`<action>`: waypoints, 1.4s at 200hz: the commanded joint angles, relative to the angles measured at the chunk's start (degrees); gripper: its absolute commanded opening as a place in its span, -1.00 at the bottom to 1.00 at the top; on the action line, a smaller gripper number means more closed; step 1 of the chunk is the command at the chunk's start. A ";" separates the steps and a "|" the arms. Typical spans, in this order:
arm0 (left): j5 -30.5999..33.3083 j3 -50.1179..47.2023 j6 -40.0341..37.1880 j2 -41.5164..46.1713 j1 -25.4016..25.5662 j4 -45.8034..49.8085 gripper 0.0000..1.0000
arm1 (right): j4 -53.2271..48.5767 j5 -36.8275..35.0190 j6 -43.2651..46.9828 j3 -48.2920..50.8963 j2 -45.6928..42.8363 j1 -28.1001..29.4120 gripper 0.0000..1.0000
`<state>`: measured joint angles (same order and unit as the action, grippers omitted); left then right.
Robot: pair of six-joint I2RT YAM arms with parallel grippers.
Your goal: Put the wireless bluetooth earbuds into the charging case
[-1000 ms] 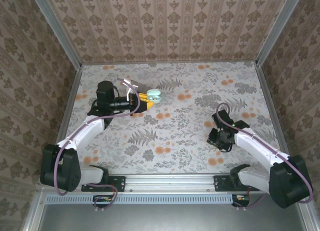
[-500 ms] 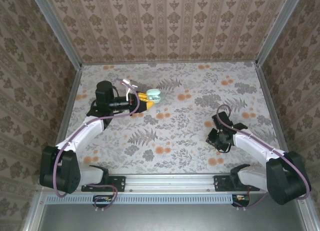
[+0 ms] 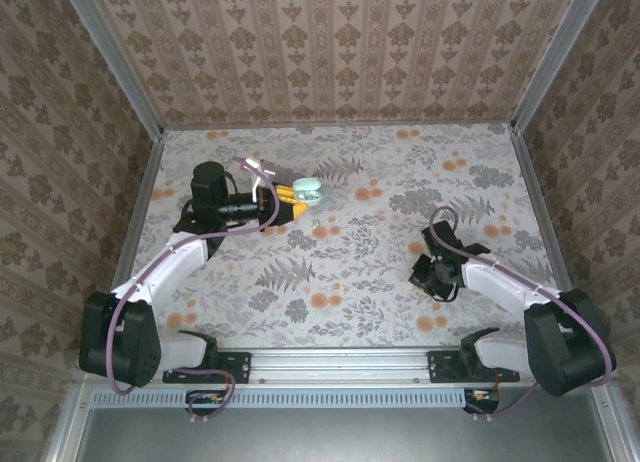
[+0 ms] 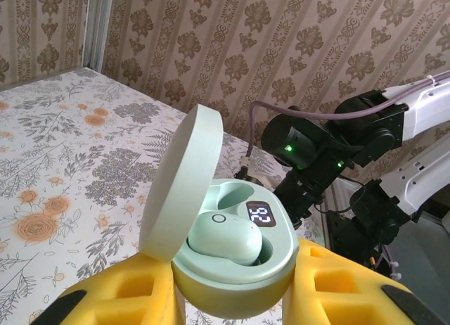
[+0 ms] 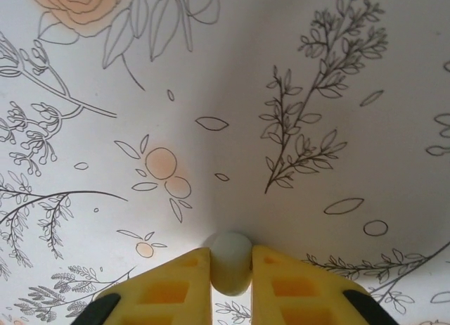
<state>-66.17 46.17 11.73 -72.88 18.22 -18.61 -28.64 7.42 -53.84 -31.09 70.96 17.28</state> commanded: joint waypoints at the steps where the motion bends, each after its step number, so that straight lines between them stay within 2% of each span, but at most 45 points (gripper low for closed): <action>1: -0.52 1.55 -1.64 1.10 -0.46 0.15 -0.95 | -1.68 -0.45 1.81 -1.23 1.46 -0.29 -0.75; 59: -1.11 1.64 -1.93 1.30 -0.38 0.03 -0.95 | -12.01 -2.69 10.78 -9.41 -2.44 0.10 -0.85; 98: -1.50 1.29 -2.34 1.47 0.06 -0.24 -0.95 | -19.79 -4.87 18.09 -20.95 -8.79 2.90 -0.94; 124: -1.88 1.02 -2.20 1.43 0.45 -1.19 -0.95 | -22.71 -4.78 23.47 -30.38 -9.64 6.40 -0.98; 171: -2.64 0.99 -2.84 1.59 1.98 -2.47 -0.95 | -29.52 -10.41 31.49 -49.40 -1.91 17.22 -0.99; 219: -2.73 0.90 -4.22 2.13 3.53 -3.14 -0.95 | -30.68 -11.85 36.25 -63.24 6.91 25.51 -1.00; 247: -2.81 0.85 -4.65 2.59 3.81 -2.93 -0.95 | -32.13 -12.68 38.38 -69.37 12.57 28.78 -1.00; 280: -2.56 0.40 -5.29 3.23 3.93 -2.37 -0.95 | -32.87 -14.63 37.65 -73.11 15.77 29.39 -1.00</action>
<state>-67.33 46.17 8.58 -71.35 21.78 -19.84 -58.67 -4.16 -17.67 -101.27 85.25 46.50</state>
